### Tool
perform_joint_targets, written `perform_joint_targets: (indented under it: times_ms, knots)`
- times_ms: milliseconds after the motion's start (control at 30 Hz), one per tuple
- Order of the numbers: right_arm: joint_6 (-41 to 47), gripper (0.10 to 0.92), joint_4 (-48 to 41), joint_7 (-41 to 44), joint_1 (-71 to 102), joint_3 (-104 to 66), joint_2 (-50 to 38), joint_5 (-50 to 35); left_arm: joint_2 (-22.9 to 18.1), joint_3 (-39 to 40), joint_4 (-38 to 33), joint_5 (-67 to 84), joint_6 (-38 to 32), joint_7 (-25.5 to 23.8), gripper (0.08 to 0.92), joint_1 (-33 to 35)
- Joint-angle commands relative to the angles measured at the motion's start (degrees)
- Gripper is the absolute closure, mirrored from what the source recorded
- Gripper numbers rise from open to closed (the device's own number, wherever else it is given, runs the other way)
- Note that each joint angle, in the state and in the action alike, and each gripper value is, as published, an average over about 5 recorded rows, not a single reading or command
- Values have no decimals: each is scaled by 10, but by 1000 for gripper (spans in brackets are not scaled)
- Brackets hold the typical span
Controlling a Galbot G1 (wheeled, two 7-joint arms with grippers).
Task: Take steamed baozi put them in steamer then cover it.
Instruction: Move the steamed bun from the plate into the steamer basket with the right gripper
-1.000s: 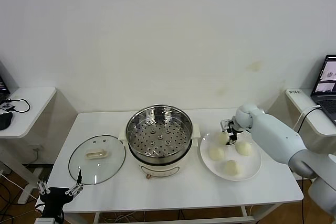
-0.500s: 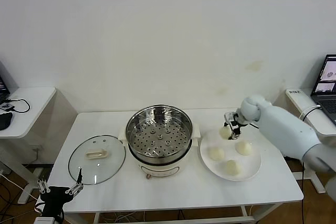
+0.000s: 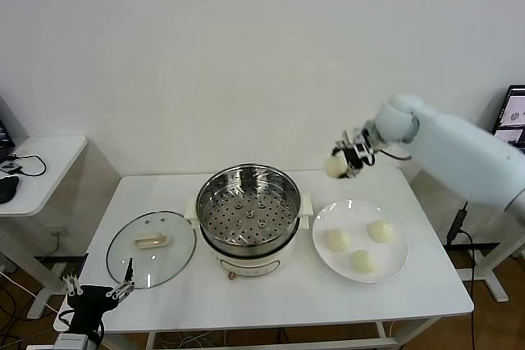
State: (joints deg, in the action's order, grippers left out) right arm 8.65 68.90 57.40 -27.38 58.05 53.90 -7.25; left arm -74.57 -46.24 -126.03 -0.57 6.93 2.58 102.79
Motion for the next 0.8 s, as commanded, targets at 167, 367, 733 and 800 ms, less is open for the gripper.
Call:
perform_joint_targets:
  times_ms: [167, 367, 733, 800]
  knots:
    - [-16, 364, -2, -26, -91, 68, 127, -100, 14, -6, 1, 13, 7, -2, 177, -5]
    - [-88, 364, -48, -36, -85, 108, 209, -41, 22, -17, 5, 18, 7, -4, 177, -5]
    - [-195, 360, -76, -44, -45, 179, 257, 91, 14, -22, 2, 18, 7, -5, 177, -1]
    - [-211, 357, -86, -46, -35, 182, 260, 112, 12, -23, 2, 18, 7, -5, 177, 0]
